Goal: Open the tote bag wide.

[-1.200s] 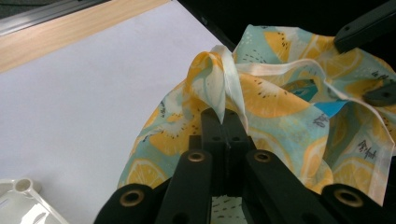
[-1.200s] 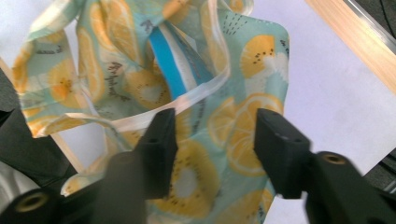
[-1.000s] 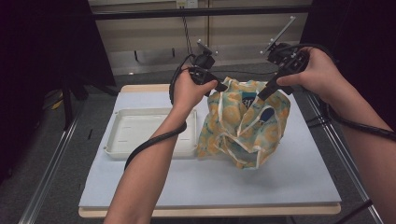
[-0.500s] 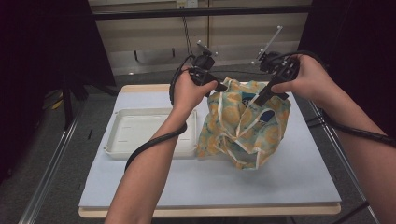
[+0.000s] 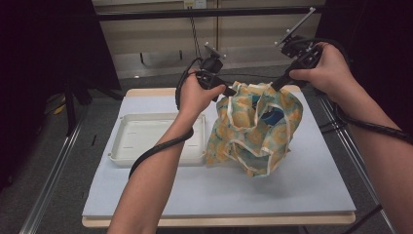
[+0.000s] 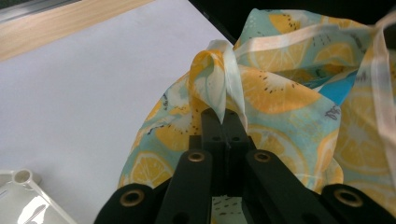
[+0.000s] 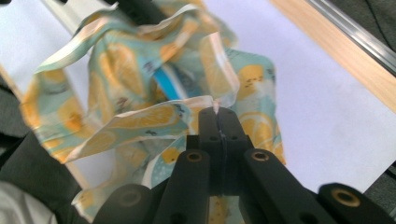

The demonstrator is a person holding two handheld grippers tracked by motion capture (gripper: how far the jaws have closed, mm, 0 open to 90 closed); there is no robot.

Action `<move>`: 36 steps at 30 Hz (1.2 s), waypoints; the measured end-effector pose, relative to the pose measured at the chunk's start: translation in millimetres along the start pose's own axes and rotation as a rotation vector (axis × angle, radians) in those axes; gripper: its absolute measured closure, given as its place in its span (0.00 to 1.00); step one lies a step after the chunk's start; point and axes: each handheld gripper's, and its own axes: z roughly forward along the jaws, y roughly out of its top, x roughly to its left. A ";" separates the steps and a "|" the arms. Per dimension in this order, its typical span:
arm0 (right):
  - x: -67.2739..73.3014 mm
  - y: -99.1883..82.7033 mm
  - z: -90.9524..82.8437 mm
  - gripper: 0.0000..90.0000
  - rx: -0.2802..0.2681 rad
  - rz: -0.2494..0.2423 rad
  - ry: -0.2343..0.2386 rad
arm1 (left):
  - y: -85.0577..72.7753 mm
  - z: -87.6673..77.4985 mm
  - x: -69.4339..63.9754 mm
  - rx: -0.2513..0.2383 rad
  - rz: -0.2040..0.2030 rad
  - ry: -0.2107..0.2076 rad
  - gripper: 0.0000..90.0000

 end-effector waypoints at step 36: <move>-3.3 -14.9 53.8 1.00 0.143 0.015 0.025 | -22.7 -44.2 -10.2 -0.037 0.067 -0.020 0.51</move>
